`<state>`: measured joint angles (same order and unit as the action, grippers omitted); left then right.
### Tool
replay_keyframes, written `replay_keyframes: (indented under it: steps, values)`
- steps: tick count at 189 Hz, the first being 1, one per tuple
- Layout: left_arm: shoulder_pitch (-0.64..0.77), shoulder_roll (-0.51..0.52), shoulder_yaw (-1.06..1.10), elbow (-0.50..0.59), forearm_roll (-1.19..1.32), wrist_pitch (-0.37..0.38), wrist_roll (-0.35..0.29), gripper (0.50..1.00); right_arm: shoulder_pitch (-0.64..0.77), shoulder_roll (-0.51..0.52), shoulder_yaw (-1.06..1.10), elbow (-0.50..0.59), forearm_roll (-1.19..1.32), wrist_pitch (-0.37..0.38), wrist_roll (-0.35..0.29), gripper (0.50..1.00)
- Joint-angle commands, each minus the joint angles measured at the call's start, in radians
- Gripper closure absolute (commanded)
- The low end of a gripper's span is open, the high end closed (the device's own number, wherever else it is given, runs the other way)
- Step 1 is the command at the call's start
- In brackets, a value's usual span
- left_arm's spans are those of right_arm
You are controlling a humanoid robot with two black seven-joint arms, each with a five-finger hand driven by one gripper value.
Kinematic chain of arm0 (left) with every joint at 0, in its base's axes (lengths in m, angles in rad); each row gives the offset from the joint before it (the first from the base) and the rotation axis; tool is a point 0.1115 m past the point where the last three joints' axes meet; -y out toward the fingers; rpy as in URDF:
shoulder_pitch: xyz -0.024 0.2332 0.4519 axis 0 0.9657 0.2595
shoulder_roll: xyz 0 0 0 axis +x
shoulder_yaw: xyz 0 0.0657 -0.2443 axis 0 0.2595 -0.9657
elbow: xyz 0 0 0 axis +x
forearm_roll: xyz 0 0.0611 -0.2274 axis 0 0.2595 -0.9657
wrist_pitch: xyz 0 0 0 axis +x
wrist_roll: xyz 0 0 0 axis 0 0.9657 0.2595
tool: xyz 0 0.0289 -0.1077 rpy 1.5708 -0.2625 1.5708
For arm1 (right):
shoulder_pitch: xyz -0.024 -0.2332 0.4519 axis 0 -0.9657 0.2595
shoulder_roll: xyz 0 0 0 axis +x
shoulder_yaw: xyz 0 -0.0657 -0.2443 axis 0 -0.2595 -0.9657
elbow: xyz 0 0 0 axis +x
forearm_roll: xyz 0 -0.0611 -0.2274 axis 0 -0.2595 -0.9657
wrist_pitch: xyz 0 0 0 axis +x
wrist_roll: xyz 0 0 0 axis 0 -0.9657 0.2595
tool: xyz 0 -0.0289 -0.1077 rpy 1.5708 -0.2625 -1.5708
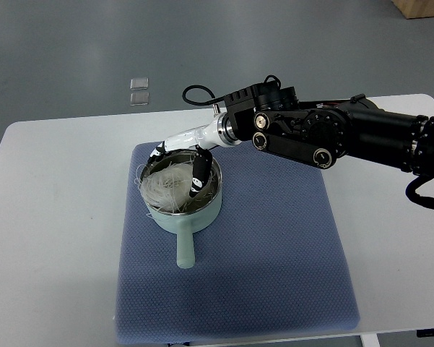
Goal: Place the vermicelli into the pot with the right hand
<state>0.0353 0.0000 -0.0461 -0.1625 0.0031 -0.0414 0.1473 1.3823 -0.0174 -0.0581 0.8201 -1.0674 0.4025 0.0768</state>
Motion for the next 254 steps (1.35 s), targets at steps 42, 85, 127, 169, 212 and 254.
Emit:
replay_keyframes:
  steps: [42,85,127,169,212,254]
  values:
    - [0.0,0.0,-0.001,0.0,0.0,0.0,0.0,0.5,0.021,-0.162,0.273,0.002,0.106,0.016,0.004,0.574]
    - [0.0,0.0,0.003,-0.002,0.0,0.0,0.0,0.5,-0.23,-0.257,0.629,-0.001,0.317,-0.024,0.006,0.574]
    - [0.0,0.0,0.003,-0.009,0.0,0.0,0.0,0.5,-0.538,-0.217,1.026,-0.002,0.501,-0.134,0.053,0.574]
    - [0.0,0.0,0.005,-0.023,0.0,0.0,0.0,0.5,-0.689,-0.122,1.181,-0.042,0.777,-0.208,0.19,0.574]
    - [0.0,0.0,0.005,-0.028,0.0,0.0,0.0,0.5,-0.695,-0.062,1.181,-0.136,0.925,-0.208,0.201,0.572]
    - [0.0,0.0,0.005,-0.028,0.002,0.0,0.0,0.5,-0.695,-0.044,1.179,-0.171,0.928,-0.202,0.201,0.572]
